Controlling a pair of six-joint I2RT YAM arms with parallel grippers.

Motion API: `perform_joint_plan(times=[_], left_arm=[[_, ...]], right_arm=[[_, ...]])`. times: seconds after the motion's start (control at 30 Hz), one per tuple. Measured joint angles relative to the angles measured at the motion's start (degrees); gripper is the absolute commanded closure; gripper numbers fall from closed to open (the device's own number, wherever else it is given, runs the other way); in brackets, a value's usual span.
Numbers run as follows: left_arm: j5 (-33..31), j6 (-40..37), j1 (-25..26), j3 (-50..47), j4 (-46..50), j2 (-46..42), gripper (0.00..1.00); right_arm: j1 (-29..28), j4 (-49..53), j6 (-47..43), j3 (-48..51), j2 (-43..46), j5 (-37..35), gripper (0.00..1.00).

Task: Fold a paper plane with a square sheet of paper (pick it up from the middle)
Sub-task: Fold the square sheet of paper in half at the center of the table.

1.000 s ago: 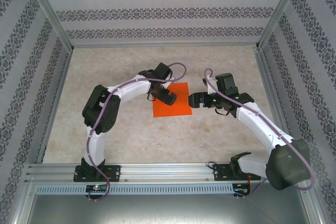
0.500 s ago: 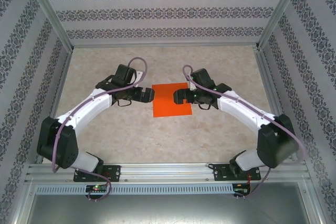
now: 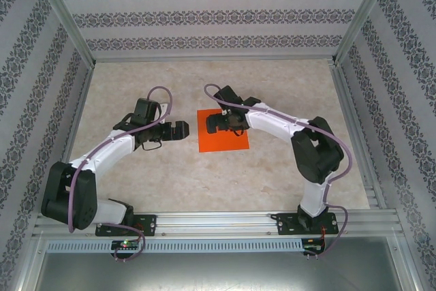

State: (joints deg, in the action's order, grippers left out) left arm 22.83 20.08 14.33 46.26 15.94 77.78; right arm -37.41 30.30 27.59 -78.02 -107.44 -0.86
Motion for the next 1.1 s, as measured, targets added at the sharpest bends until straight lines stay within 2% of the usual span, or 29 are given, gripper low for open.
perform_joint_plan(times=[0.4,1.1], left_arm=[[2.23,1.07,-0.22,-0.39,-1.86,0.72,0.00],[2.47,1.22,-0.22,-0.42,-1.88,2.29,0.00]], right_arm=[[-0.35,4.66,3.50,-6.86,-9.25,-4.81,0.03],[-1.01,5.99,5.77,-11.26,-15.34,-6.21,0.06]])
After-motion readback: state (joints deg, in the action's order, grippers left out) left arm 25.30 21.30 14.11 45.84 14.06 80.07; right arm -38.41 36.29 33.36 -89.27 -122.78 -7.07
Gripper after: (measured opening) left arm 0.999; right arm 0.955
